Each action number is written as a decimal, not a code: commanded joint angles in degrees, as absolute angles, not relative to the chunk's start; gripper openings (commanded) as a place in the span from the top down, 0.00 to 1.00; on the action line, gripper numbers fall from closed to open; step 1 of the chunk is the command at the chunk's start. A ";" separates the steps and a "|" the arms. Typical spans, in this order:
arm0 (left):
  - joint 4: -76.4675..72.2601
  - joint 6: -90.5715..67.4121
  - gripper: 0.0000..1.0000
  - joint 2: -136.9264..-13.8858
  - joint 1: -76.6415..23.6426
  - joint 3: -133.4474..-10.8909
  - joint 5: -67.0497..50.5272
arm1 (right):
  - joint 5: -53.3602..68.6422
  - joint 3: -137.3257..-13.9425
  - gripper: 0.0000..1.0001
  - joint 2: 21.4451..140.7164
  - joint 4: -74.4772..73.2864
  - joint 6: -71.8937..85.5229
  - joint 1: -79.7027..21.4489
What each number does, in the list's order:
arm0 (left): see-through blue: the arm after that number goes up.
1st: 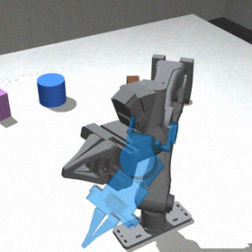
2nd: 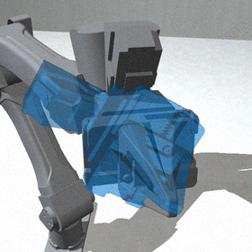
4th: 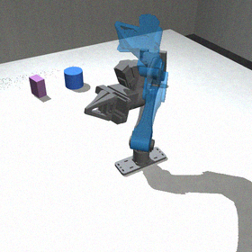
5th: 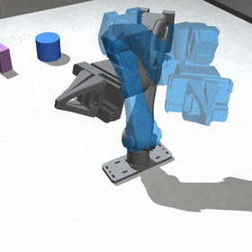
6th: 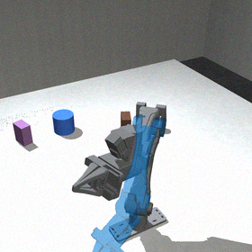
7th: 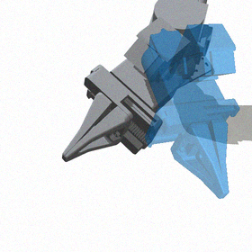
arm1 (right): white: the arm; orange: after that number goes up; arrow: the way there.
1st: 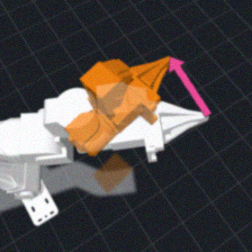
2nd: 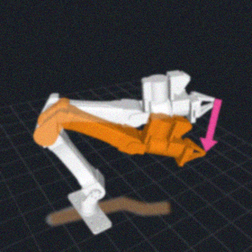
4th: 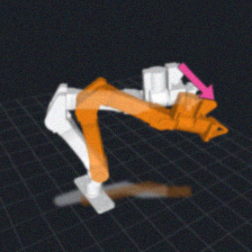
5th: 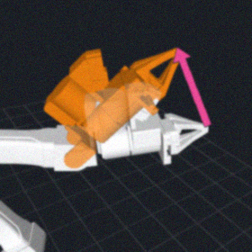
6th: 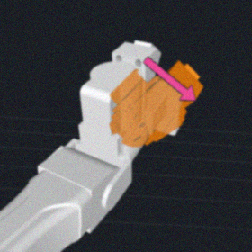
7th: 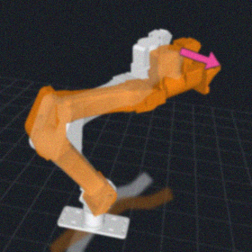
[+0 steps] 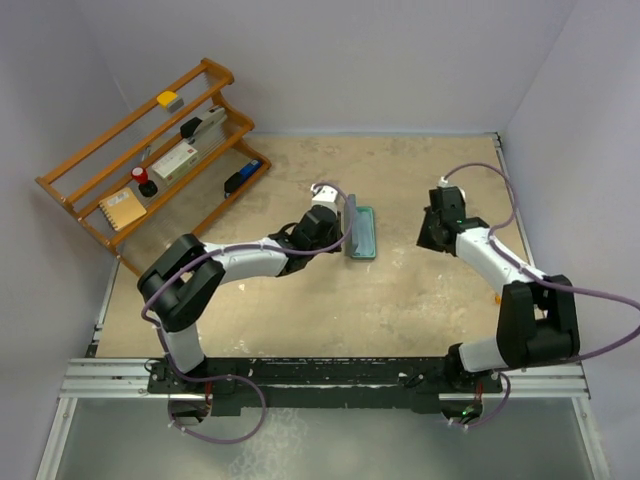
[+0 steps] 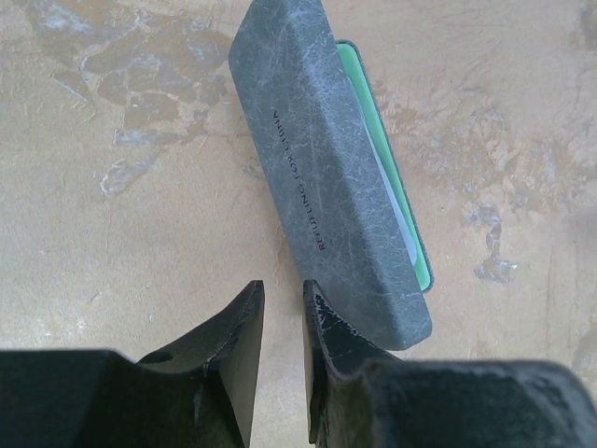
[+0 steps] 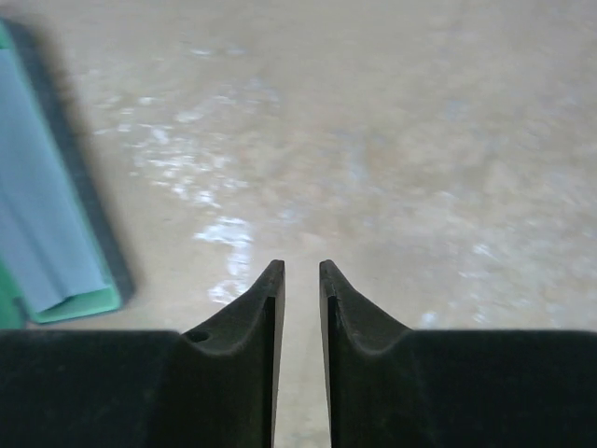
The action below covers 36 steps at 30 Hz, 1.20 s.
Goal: Organize the sunglasses
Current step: Adjust the sunglasses case at the center of the board, then pick up the sunglasses from the corner of the board.
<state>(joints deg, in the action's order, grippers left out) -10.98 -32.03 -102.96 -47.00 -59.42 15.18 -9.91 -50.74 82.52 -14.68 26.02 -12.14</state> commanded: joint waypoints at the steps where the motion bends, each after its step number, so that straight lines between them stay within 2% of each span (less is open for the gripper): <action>1: -16.28 -33.39 0.79 -99.61 -46.76 -58.39 13.61 | -12.08 -50.14 0.75 78.53 -20.13 26.68 -7.36; 9: -18.19 -33.47 0.79 -98.77 -46.76 -55.29 11.44 | -12.02 -51.36 0.74 76.97 -26.32 27.33 4.75; 25: -18.22 -33.80 0.79 -97.56 -46.77 -54.06 7.96 | -14.78 -50.17 0.76 79.87 -26.17 30.88 20.57; 36: -18.61 -33.76 0.79 -97.56 -46.83 -52.81 6.39 | -25.20 -50.09 0.77 79.61 -28.24 32.60 23.37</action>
